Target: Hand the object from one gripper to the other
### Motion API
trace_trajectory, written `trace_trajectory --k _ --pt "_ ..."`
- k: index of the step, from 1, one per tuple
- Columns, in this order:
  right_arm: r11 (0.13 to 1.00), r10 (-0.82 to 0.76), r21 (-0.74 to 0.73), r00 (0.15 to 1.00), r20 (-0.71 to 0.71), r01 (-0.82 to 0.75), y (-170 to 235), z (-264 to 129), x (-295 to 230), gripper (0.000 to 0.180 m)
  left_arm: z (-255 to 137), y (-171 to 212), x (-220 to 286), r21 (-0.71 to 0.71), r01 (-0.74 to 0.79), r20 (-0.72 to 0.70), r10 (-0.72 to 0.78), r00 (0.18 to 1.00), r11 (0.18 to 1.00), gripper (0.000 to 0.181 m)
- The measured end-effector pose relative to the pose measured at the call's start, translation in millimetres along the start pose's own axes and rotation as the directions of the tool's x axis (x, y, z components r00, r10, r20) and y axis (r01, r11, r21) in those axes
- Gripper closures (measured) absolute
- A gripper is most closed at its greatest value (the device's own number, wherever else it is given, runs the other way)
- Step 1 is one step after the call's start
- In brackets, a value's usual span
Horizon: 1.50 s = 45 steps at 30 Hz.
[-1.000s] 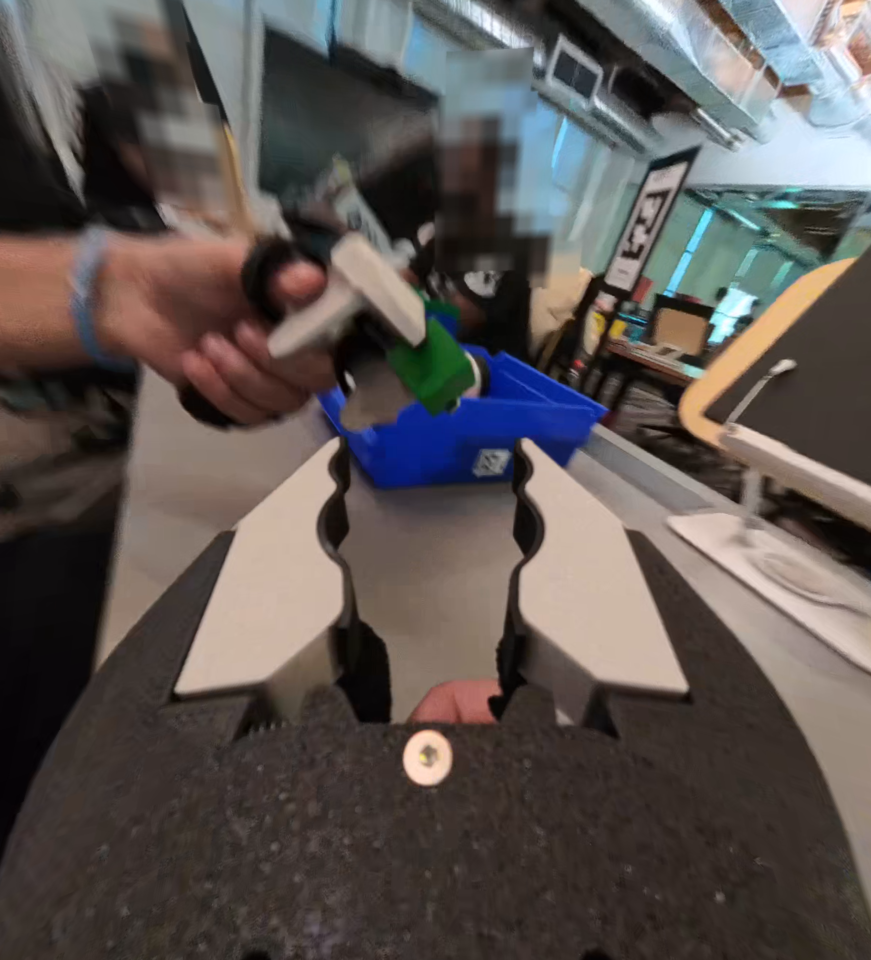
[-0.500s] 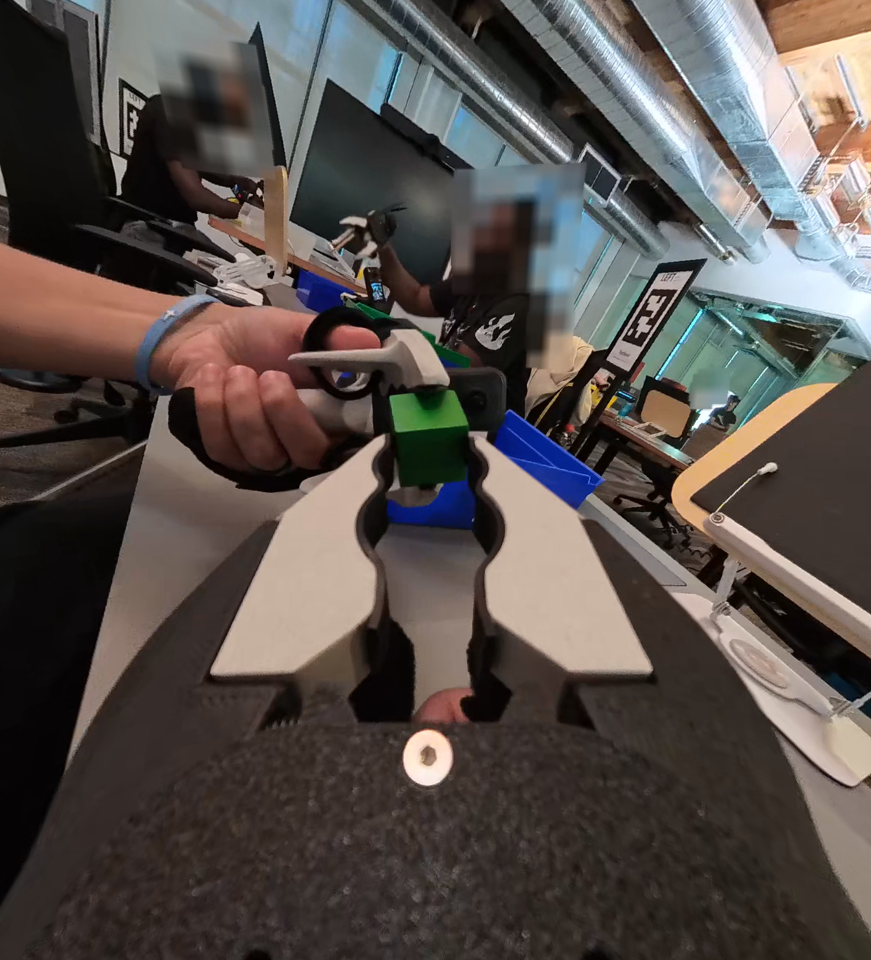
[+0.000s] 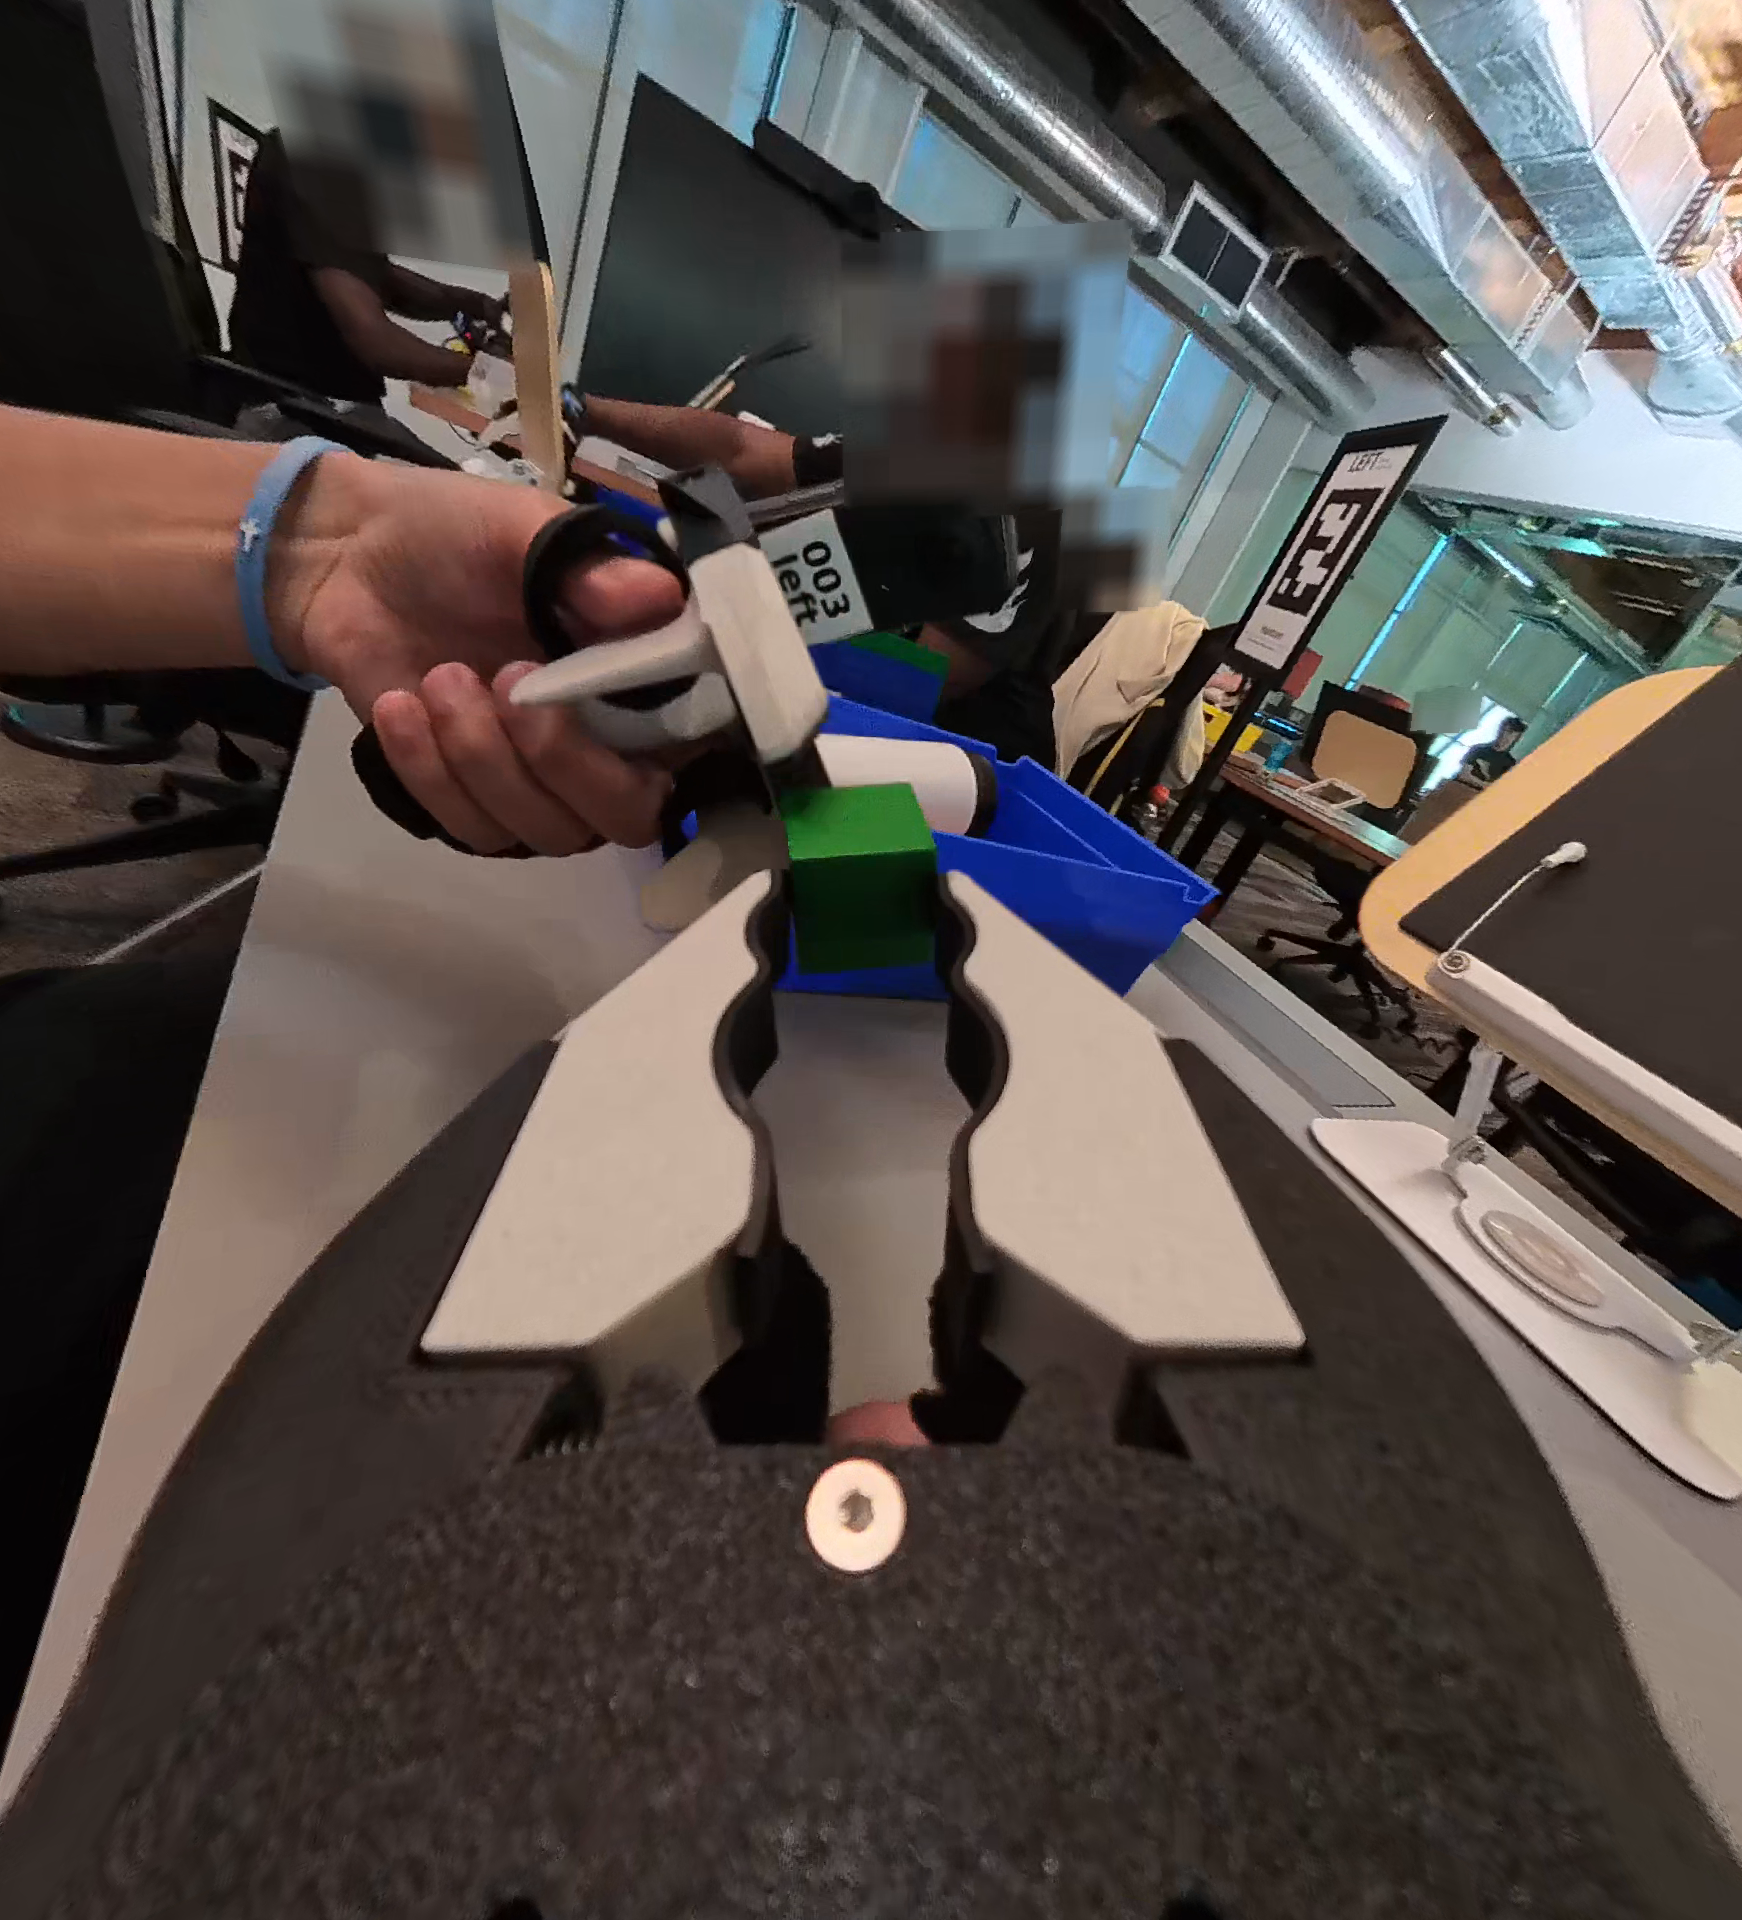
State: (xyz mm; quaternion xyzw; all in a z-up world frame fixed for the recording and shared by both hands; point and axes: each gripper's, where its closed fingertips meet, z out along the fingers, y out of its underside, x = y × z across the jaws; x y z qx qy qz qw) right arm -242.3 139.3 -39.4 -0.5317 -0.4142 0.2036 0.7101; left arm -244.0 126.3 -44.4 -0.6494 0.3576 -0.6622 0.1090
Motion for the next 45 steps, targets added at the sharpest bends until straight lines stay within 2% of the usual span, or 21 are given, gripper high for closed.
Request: trace_trajectory --k 3,6,9,11,14,16,18,21,24,26,30,35,37,43,45 --pt "1.000 -0.007 -0.003 0.999 0.035 0.007 0 0 -5 0.153 3 -4 -1 0.035 0.030 -0.018 -0.030 0.999 0.999 0.143" --pt "0.995 -0.092 -0.031 0.996 -0.004 0.092 3 2 -5 0.153 4 -2 -4 0.040 0.050 -0.030 -0.049 0.998 0.998 0.153" --pt "0.984 -0.170 -0.056 0.984 -0.045 0.167 7 4 -6 0.152 4 0 -8 0.032 0.046 -0.016 -0.045 0.999 0.998 0.154" --pt "0.987 -0.155 -0.062 0.986 -0.064 0.151 9 5 -5 0.152 3 0 -10 0.025 0.028 0.009 -0.028 1.000 0.999 0.154" --pt "0.998 -0.062 -0.025 0.996 -0.069 0.060 4 5 -6 0.143 0 -6 -13 0.034 -0.040 0.083 0.038 0.996 0.999 0.154" --pt "0.996 0.084 -0.015 0.996 -0.020 -0.084 3 5 -6 0.134 -6 -13 -12 0.060 -0.096 0.115 0.089 0.989 0.994 0.154" --pt "0.961 0.277 -0.001 0.960 0.032 -0.278 3 2 -2 0.135 -13 -20 -13 0.079 -0.169 0.166 0.154 0.974 0.982 0.154" --pt "0.817 0.573 -0.014 0.810 0.127 -0.576 9 0 6 0.133 -16 -21 -9 0.055 -0.257 0.193 0.243 0.951 0.965 0.154" --pt "0.690 0.706 -0.014 0.669 0.233 -0.723 5 -3 8 0.133 -10 -18 -2 0.042 -0.281 0.157 0.272 0.949 0.959 0.154" --pt "0.639 0.735 0.021 0.619 0.279 -0.769 -4 -5 10 0.134 -5 -14 -3 0.023 -0.284 0.156 0.277 0.948 0.958 0.154" --pt "0.651 0.725 0.016 0.628 0.284 -0.759 -5 -4 6 0.135 2 -10 -2 0.017 -0.289 0.132 0.285 0.949 0.957 0.154" --pt "0.609 0.752 0.004 0.579 0.314 -0.793 -5 -2 2 0.136 7 -8 3 0.013 -0.355 0.134 0.351 0.927 0.935 0.154" --pt "0.610 0.742 -0.006 0.569 0.355 -0.792 -8 -4 -3 0.151 9 -7 4 0.005 -0.390 0.142 0.385 0.912 0.921 0.154" --pt "0.614 0.744 -0.029 0.566 0.356 -0.789 -5 -6 1 0.154 12 -9 2 -0.010 -0.449 0.199 0.442 0.875 0.893 0.153" --pt "0.612 0.755 -0.017 0.577 0.311 -0.791 3 -6 9 0.154 11 -9 -4 -0.061 -0.492 0.258 0.490 0.833 0.869 0.139"
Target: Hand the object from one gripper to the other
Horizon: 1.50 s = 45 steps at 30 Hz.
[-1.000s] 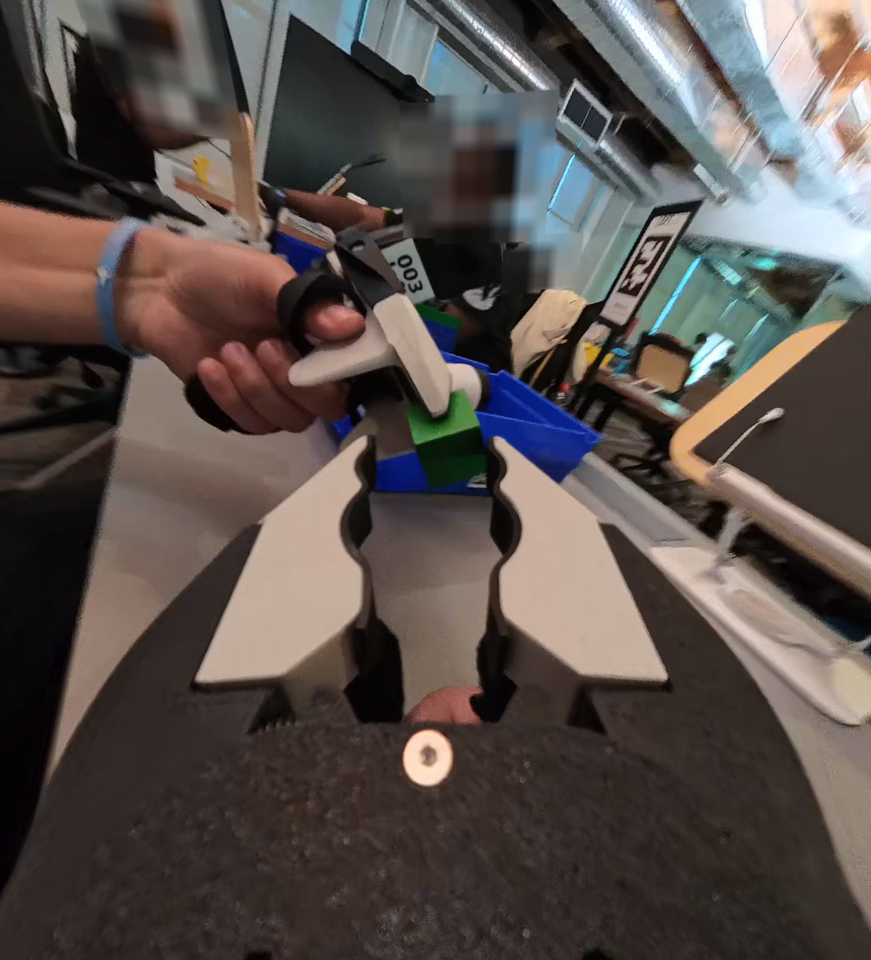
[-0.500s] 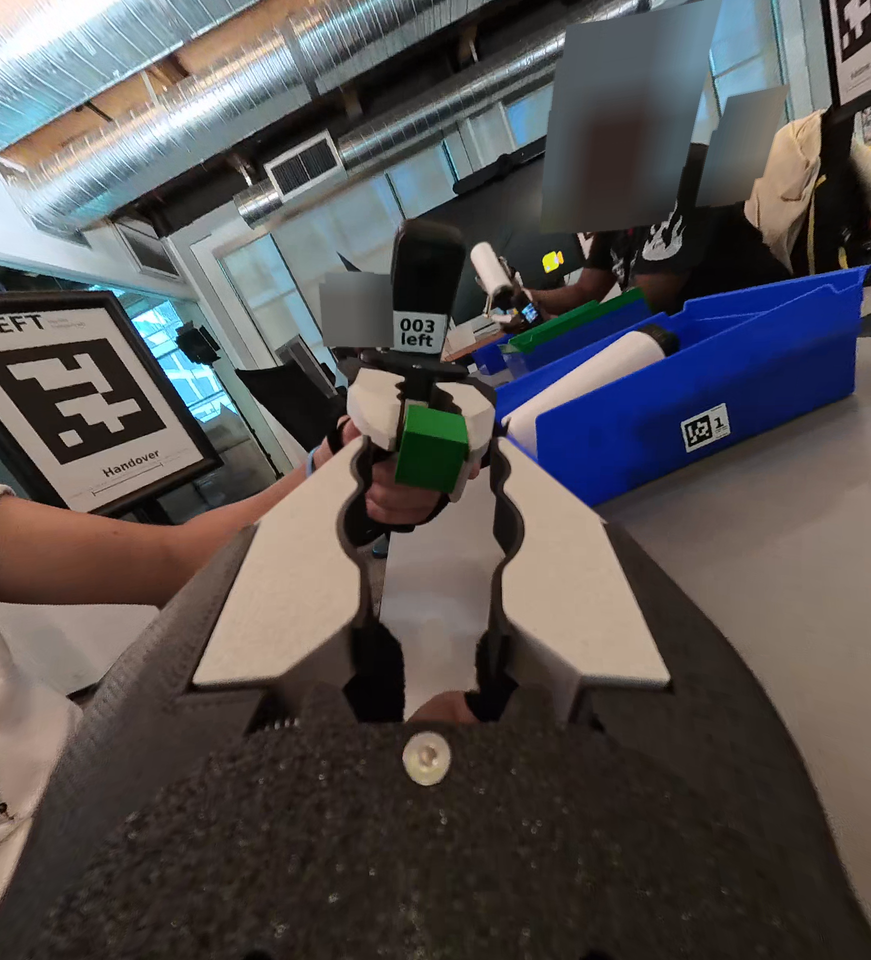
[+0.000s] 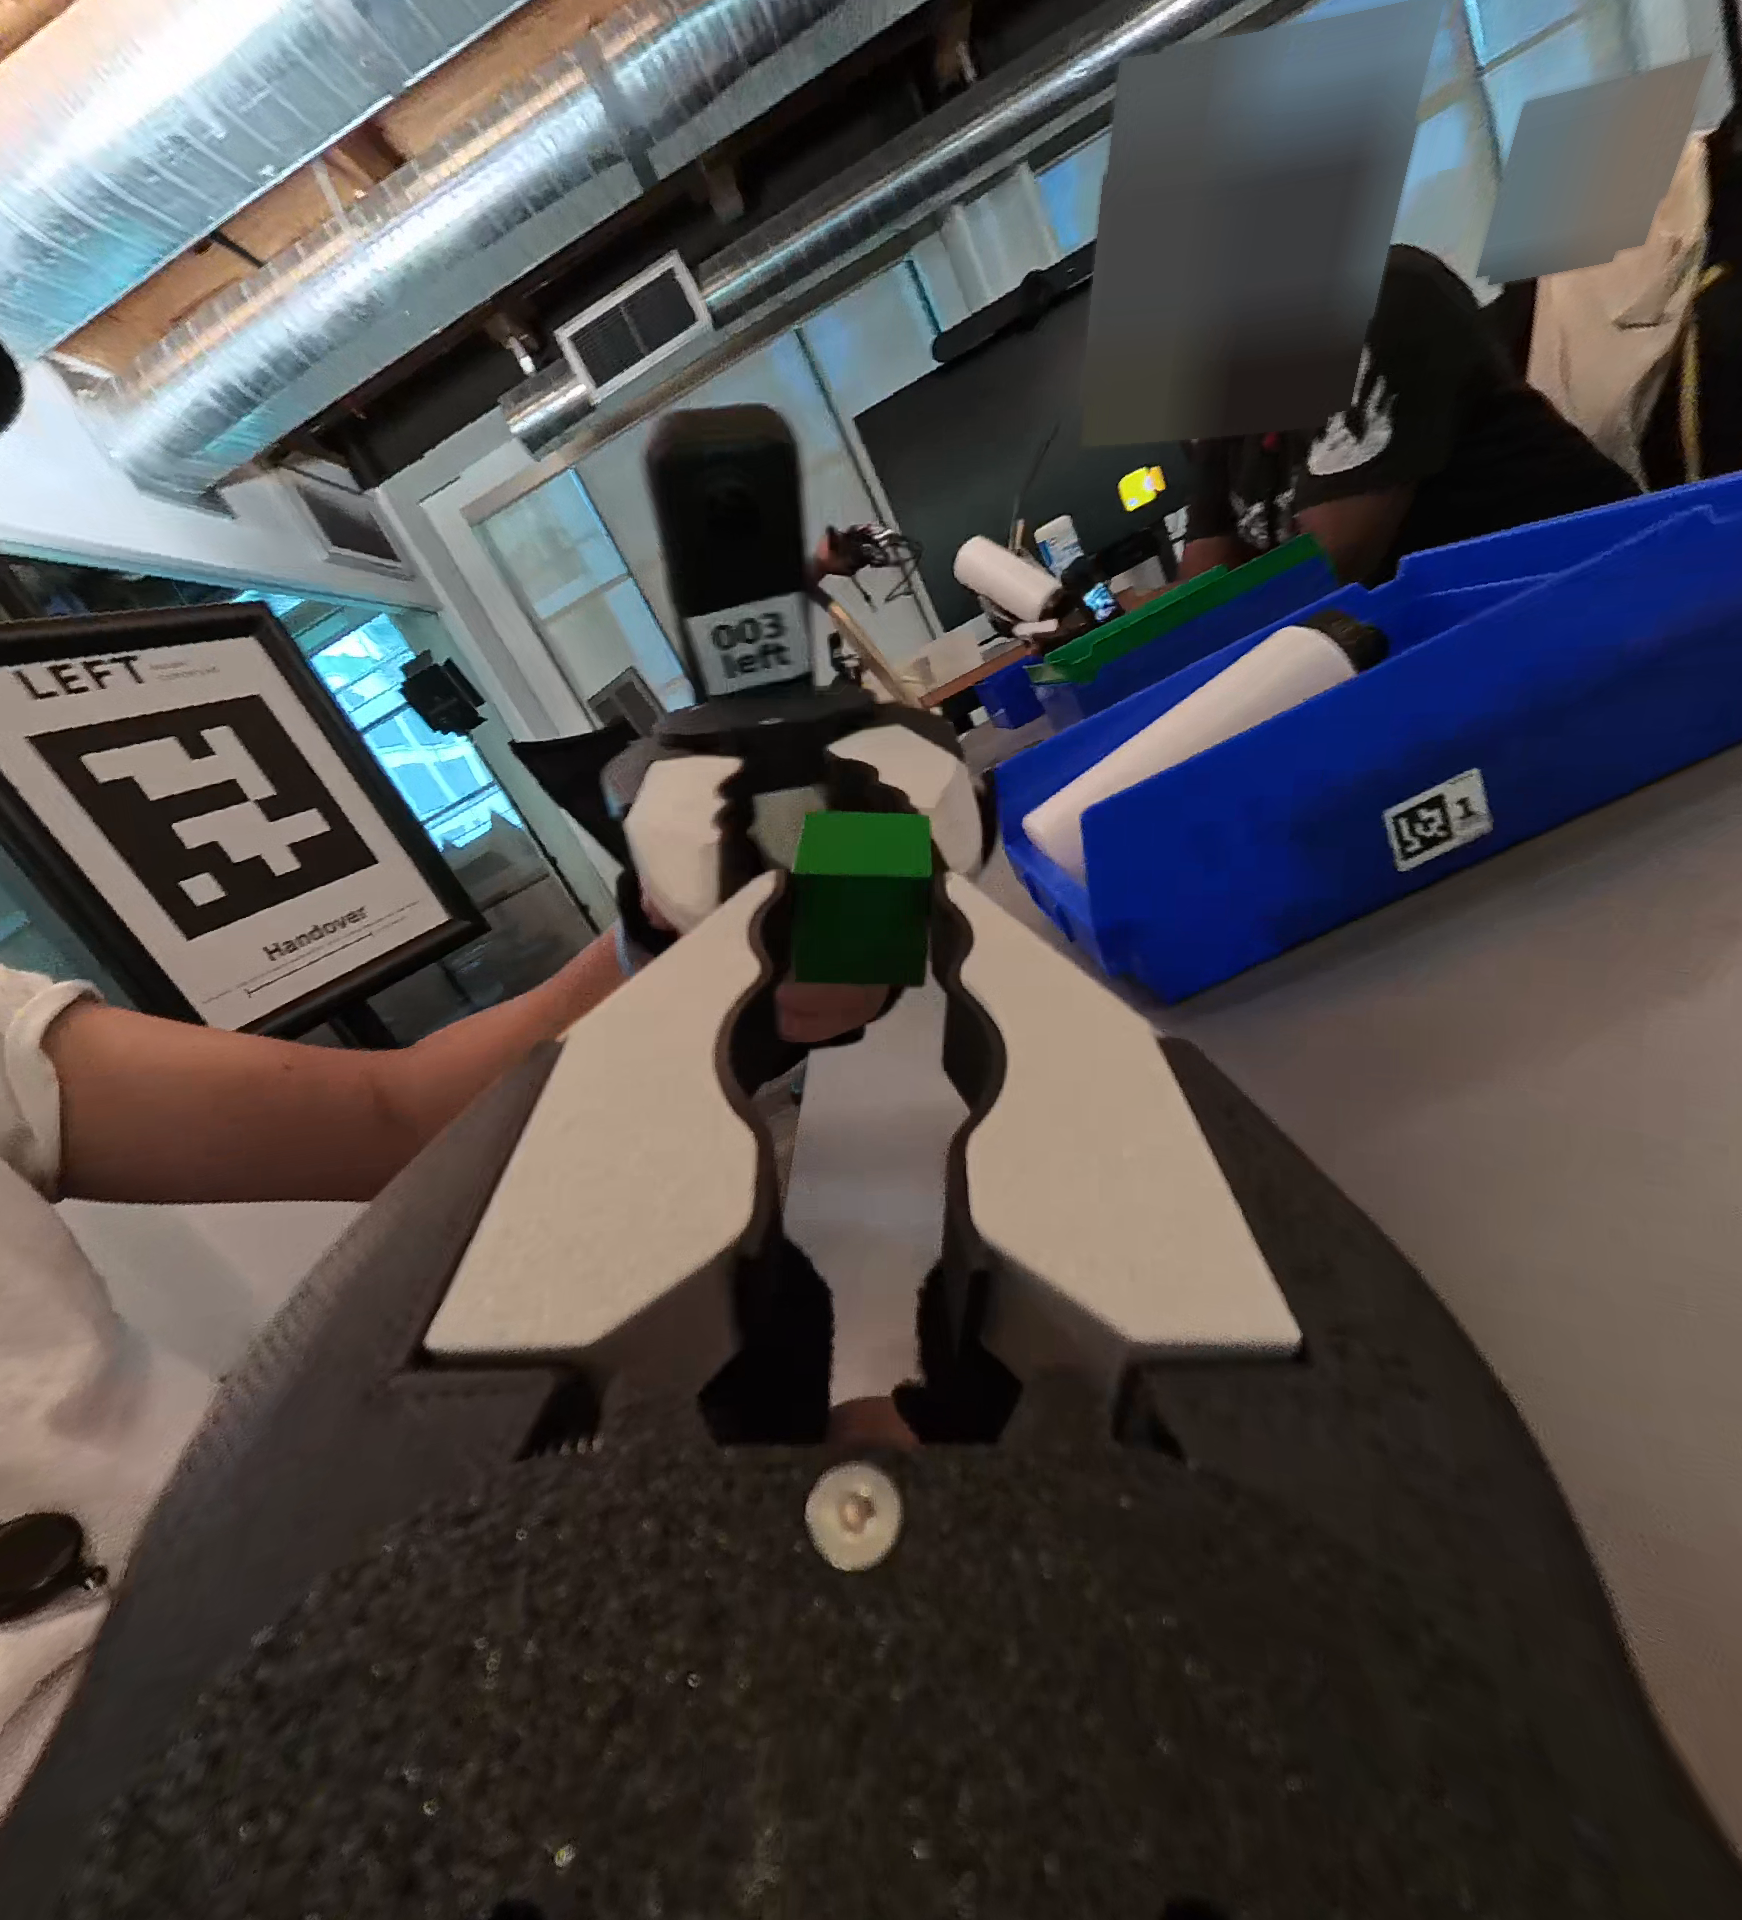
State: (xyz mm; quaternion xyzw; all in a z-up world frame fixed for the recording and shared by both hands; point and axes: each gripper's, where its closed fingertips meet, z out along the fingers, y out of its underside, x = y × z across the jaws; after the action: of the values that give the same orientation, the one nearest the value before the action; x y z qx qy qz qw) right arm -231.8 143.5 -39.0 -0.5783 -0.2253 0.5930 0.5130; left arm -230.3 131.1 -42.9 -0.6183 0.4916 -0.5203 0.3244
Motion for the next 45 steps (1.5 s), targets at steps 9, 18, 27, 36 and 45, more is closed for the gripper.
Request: trace_trajectory --k 9,18,27,36,45 --pt "0.660 0.748 -0.243 0.653 0.120 -0.711 24 -8 7 0.155 7 14 2 -0.203 -0.422 0.164 0.455 0.875 0.884 0.133" --pt "0.569 0.822 -0.332 0.537 0.193 -0.752 30 -2 -11 0.154 12 25 7 -0.248 -0.475 0.121 0.514 0.849 0.844 0.149" --pt "0.876 0.476 -0.066 0.879 -0.032 -0.477 19 0 35 0.130 -6 29 -45 -0.531 -0.515 0.319 0.722 0.614 0.673 0.153" --pt "0.976 -0.119 -0.212 0.933 -0.339 0.048 43 24 43 0.128 -14 46 -76 -0.762 -0.455 0.299 0.874 0.384 0.461 0.152" --pt "0.967 -0.043 -0.243 0.900 -0.433 -0.071 60 22 57 0.153 -8 57 -74 -0.794 -0.462 0.239 0.902 0.360 0.394 0.152"
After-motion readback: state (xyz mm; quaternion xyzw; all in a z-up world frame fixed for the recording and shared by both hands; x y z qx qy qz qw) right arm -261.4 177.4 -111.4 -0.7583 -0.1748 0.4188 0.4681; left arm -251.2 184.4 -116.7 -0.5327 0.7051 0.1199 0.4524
